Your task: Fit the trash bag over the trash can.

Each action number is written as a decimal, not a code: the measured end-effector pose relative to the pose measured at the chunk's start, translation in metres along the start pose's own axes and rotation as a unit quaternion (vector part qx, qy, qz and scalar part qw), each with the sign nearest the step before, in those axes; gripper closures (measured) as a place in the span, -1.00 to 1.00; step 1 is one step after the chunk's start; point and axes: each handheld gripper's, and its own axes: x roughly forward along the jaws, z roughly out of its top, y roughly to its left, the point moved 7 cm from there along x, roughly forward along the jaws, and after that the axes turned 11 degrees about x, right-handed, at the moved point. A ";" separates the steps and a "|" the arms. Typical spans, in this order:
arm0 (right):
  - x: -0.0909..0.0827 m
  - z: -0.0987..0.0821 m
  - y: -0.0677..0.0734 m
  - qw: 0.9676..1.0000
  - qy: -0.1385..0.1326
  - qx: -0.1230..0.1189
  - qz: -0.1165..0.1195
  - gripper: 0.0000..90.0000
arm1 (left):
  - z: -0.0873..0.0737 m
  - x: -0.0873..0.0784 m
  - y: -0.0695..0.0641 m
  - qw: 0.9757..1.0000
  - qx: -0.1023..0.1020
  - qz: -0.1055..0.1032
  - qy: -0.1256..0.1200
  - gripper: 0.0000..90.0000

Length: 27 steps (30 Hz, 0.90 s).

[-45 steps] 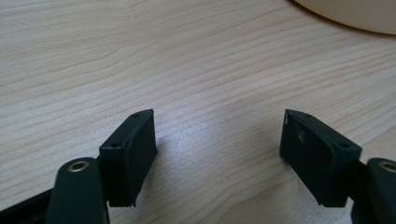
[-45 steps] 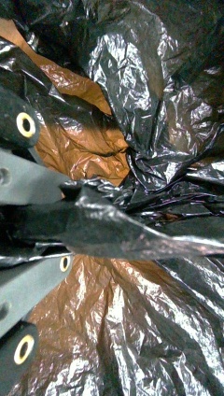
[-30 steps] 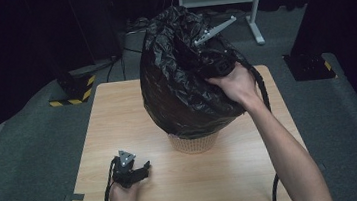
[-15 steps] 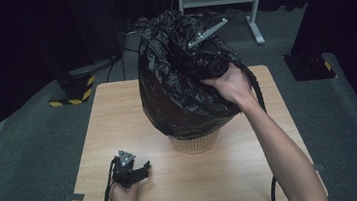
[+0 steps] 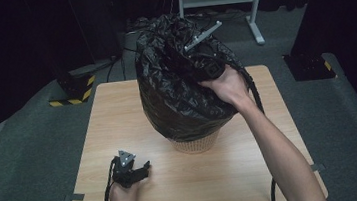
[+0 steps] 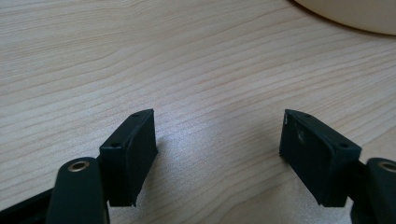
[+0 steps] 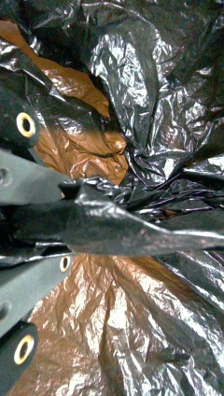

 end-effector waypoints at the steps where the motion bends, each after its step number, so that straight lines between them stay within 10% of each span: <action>1: 0.001 0.000 0.000 1.000 0.001 0.002 0.000 0.98 | 0.000 0.000 0.000 1.000 0.000 0.000 0.000 -0.39; 27: 0.022 -0.007 -0.003 1.000 0.027 0.006 0.001 0.98 | 0.000 0.000 0.000 1.000 0.001 0.000 0.000 -0.39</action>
